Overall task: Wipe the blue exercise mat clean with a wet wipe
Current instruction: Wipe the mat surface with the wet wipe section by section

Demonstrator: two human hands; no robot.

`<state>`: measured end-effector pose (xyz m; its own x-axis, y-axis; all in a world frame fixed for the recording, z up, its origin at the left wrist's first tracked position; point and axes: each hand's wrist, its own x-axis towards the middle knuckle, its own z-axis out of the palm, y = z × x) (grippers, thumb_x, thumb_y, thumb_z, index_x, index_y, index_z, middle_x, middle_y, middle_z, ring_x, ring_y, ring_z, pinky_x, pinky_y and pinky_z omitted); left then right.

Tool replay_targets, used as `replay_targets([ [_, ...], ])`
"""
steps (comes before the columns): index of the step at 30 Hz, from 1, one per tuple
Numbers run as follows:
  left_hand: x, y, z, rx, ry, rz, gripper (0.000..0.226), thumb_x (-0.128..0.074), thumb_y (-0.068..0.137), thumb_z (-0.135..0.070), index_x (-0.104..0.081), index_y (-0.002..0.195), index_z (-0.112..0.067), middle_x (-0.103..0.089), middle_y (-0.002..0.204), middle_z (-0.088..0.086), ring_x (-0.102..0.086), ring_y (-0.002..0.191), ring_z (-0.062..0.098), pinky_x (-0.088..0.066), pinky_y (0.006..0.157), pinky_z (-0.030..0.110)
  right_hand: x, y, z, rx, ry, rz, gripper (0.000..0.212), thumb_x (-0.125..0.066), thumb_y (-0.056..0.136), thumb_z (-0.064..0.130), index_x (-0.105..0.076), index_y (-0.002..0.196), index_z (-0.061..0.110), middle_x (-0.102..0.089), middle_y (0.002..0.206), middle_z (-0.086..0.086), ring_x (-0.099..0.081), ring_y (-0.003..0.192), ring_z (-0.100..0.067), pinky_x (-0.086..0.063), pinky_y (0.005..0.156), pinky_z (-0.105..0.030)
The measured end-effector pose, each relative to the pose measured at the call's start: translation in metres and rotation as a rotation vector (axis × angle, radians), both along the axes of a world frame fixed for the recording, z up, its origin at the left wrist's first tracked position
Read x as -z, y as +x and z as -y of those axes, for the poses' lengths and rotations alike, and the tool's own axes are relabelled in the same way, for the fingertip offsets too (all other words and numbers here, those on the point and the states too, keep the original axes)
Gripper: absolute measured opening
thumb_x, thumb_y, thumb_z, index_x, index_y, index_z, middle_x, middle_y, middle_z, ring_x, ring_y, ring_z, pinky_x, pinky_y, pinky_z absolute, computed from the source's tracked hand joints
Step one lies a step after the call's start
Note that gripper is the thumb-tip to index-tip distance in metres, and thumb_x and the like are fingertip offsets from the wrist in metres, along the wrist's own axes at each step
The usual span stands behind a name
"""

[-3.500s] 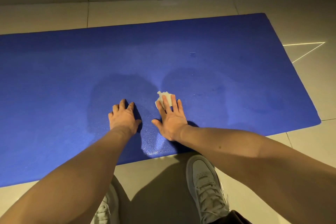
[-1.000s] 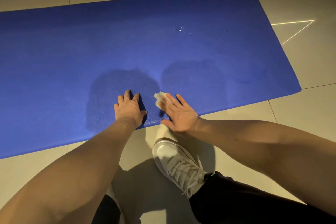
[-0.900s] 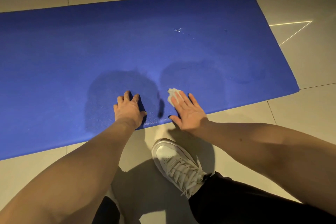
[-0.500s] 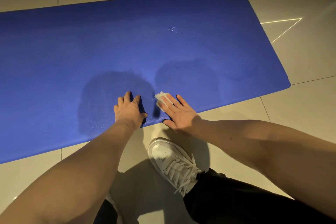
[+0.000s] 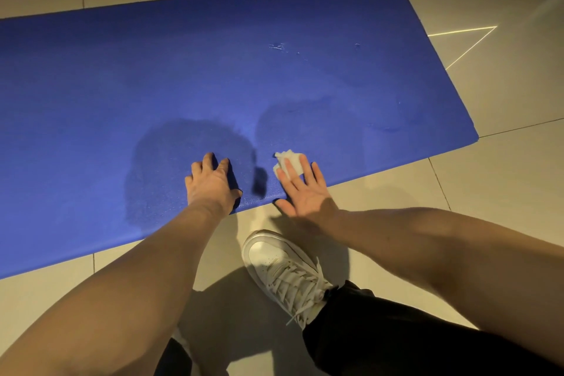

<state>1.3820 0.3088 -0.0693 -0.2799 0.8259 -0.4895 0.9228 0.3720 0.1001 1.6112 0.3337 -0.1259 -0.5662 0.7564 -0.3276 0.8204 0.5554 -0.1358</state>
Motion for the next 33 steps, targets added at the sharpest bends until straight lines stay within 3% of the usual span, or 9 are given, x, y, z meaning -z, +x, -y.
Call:
replay_targets([
  [2,0.001,0.000,-0.001,-0.005,0.002,0.006,0.082,-0.070,0.087,-0.049,-0.028,0.155,-0.028,-0.016,0.160,0.006,-0.023,0.139,0.032,-0.029,0.113,0.045,0.001,-0.007,-0.005,-0.081,-0.010,0.012,0.072,-0.029,0.097,0.058,-0.039,0.157,0.019,-0.035,0.163,-0.008,-0.029,0.147,-0.051,-0.026,0.116,-0.068],
  [6,0.000,0.000,-0.001,0.004,0.010,0.006,0.082,-0.070,0.087,-0.048,-0.029,0.155,-0.028,-0.017,0.160,0.005,-0.023,0.139,0.032,-0.030,0.112,0.046,-0.003,0.012,-0.020,-0.175,0.032,0.024,0.072,-0.010,0.097,0.059,0.003,0.161,0.030,0.005,0.171,0.003,0.008,0.157,-0.027,0.007,0.126,-0.051],
  [9,-0.001,-0.001,0.000,0.001,0.005,0.013,0.082,-0.070,0.087,-0.048,-0.029,0.155,-0.028,-0.016,0.161,0.005,-0.023,0.139,0.032,-0.029,0.113,0.045,-0.009,0.039,-0.021,0.028,0.073,-0.006,0.074,-0.017,0.099,0.055,-0.003,0.164,0.023,0.009,0.171,0.005,0.009,0.158,-0.019,-0.006,0.126,-0.051],
  [14,-0.002,-0.004,-0.001,-0.009,-0.003,0.014,0.082,-0.070,0.087,-0.048,-0.028,0.155,-0.029,-0.015,0.161,0.004,-0.022,0.140,0.031,-0.028,0.113,0.045,-0.012,0.026,-0.015,0.332,0.051,0.012,0.084,-0.003,0.096,0.062,0.005,0.163,0.012,0.019,0.169,-0.006,0.019,0.156,-0.027,0.007,0.126,-0.047],
  [19,0.000,-0.003,-0.001,-0.006,0.005,0.009,0.084,-0.070,0.087,-0.049,-0.027,0.155,-0.027,-0.015,0.161,0.005,-0.021,0.140,0.032,-0.028,0.113,0.045,-0.009,-0.019,-0.009,-0.030,-0.044,-0.197,0.078,-0.022,0.099,0.051,-0.015,0.162,0.005,0.002,0.171,-0.009,0.009,0.157,-0.031,-0.008,0.126,-0.055],
  [24,0.000,-0.005,-0.002,-0.011,0.002,0.015,0.084,-0.071,0.086,-0.048,-0.028,0.155,-0.028,-0.014,0.162,0.004,-0.021,0.140,0.031,-0.028,0.113,0.044,-0.003,-0.015,-0.030,-0.211,0.042,-0.096,0.072,-0.021,0.101,0.050,-0.007,0.164,0.018,0.006,0.171,0.001,0.008,0.158,-0.022,0.000,0.128,-0.047],
  [27,0.001,-0.008,-0.004,-0.016,0.009,0.019,0.084,-0.071,0.086,-0.048,-0.028,0.155,-0.028,-0.014,0.161,0.004,-0.022,0.140,0.031,-0.028,0.112,0.044,-0.006,0.013,-0.051,0.045,0.104,-0.042,0.072,-0.021,0.100,0.051,-0.007,0.164,0.020,0.004,0.172,0.004,0.004,0.158,-0.020,-0.008,0.126,-0.050],
  [29,0.000,-0.010,-0.006,-0.019,0.005,0.011,0.084,-0.071,0.087,-0.048,-0.028,0.155,-0.028,-0.015,0.161,0.004,-0.022,0.139,0.031,-0.029,0.112,0.044,-0.008,0.017,-0.061,0.240,0.129,0.016,0.076,-0.016,0.100,0.056,-0.009,0.164,0.015,0.003,0.172,0.001,0.002,0.158,-0.025,-0.005,0.127,-0.050],
  [33,-0.001,-0.014,-0.012,-0.012,0.013,0.002,0.083,-0.070,0.087,-0.049,-0.027,0.155,-0.028,-0.016,0.161,0.005,-0.023,0.139,0.032,-0.029,0.112,0.045,-0.011,-0.011,-0.060,0.330,0.094,0.066,0.079,-0.017,0.104,0.057,0.003,0.162,0.007,0.018,0.169,-0.007,0.016,0.156,-0.032,0.005,0.126,-0.051],
])
